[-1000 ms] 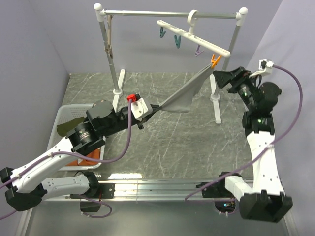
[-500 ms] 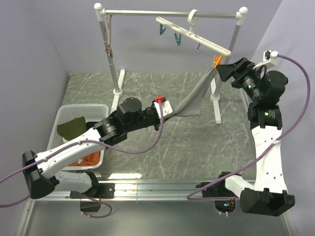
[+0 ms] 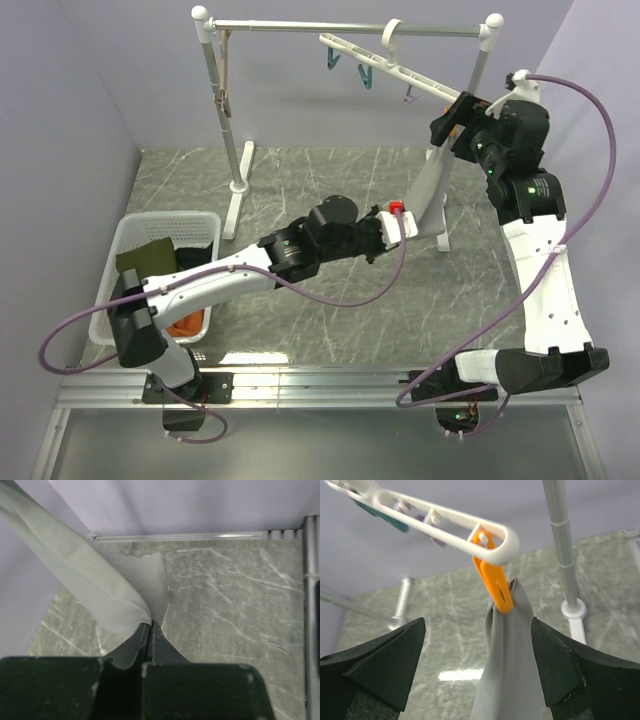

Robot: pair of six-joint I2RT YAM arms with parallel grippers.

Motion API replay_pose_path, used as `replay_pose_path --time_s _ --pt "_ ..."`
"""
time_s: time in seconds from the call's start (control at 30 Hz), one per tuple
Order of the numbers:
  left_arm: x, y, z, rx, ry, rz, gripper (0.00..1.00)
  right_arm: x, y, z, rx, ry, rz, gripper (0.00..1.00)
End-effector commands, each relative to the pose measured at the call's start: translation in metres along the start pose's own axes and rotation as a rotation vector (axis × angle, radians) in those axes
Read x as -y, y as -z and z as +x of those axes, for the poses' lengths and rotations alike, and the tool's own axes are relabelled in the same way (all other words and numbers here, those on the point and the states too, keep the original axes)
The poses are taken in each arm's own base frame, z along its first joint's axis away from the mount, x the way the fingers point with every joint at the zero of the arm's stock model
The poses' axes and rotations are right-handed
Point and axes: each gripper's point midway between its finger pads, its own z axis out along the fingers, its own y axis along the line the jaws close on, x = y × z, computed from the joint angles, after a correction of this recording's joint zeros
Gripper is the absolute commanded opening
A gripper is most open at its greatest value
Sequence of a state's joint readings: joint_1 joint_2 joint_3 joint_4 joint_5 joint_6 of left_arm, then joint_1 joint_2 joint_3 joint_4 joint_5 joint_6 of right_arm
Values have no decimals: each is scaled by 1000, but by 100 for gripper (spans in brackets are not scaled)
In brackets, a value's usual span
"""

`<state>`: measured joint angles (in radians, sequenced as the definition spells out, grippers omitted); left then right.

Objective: Remove the underwear clipped to the hanger

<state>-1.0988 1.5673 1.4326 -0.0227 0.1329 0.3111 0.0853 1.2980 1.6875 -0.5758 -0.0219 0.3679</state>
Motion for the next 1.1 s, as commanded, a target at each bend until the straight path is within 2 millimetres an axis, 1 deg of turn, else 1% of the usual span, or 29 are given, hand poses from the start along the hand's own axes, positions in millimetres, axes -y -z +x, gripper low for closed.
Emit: replay_pose_path --time_s 0.0,0.03,0.07,0.1,0.13,0.2,0.3,0.37,0.43,0.5,0.53,0.57,0.6,0.67,0.7,0.73,0.8,0.83,0.87,0.9,0.93,0.97,1.0,1.03,1.07 --pt "-16 -11 -29 45 -59 -91 0 14 10 -11 47 92 169 92" --pt "-15 -14 -29 41 -64 -98 0 14 11 -13 58 104 192 92" --pt "-11 -21 -28 32 -78 -98 0 17 10 -12 62 131 241 92" --pt "-7 -23 -28 32 -85 -91 0 18 9 -12 66 141 267 92" --pt "-10 -24 -27 24 -88 -113 0 18 10 -14 76 154 290 92" --pt "-5 -29 -25 15 -92 -114 0 27 8 -15 98 176 385 92" --pt "-1 -32 -29 31 -92 -118 0 33 0 -14 110 219 463 92" --pt "1 -32 -29 34 -91 -121 0 32 -9 -9 98 240 476 92" --pt "2 -34 -30 30 -97 -126 0 32 -14 -7 107 252 514 92" --pt "2 -36 -32 30 -105 -128 0 32 -16 -8 118 261 545 92" --pt "2 -36 -32 28 -108 -133 0 29 -13 -11 141 268 577 92" --pt "3 -39 -30 22 -110 -131 0 28 -17 -10 148 283 591 92" --pt "5 -40 -32 24 -118 -128 0 25 -18 -10 152 296 598 91" --pt "6 -44 -27 5 -127 -134 0 20 -21 -11 170 308 628 91" --pt "6 -45 -30 8 -133 -135 0 19 -21 -11 174 310 640 91" --pt "5 -46 -29 2 -136 -140 0 17 -21 -16 188 302 647 90" --pt "6 -47 -28 -4 -147 -143 0 18 -24 -16 193 305 684 89" --pt "7 -48 -29 -3 -149 -142 0 16 -27 -19 203 296 694 87" --pt "7 -48 -28 -5 -151 -143 0 20 -27 -20 201 304 722 86" --pt "8 -48 -29 -3 -154 -142 0 19 -29 -20 197 309 731 85" --pt "9 -48 -28 -4 -154 -141 0 15 -34 -23 201 307 734 82" --pt "9 -47 -31 4 -154 -141 0 16 -35 -23 196 314 743 80" --pt "9 -47 -30 3 -155 -143 0 15 -37 -24 196 313 739 76" --pt "8 -46 -32 8 -154 -145 0 14 -40 -24 197 309 736 64" --pt "8 -44 -34 12 -153 -146 0 14 -41 -22 189 311 737 59"
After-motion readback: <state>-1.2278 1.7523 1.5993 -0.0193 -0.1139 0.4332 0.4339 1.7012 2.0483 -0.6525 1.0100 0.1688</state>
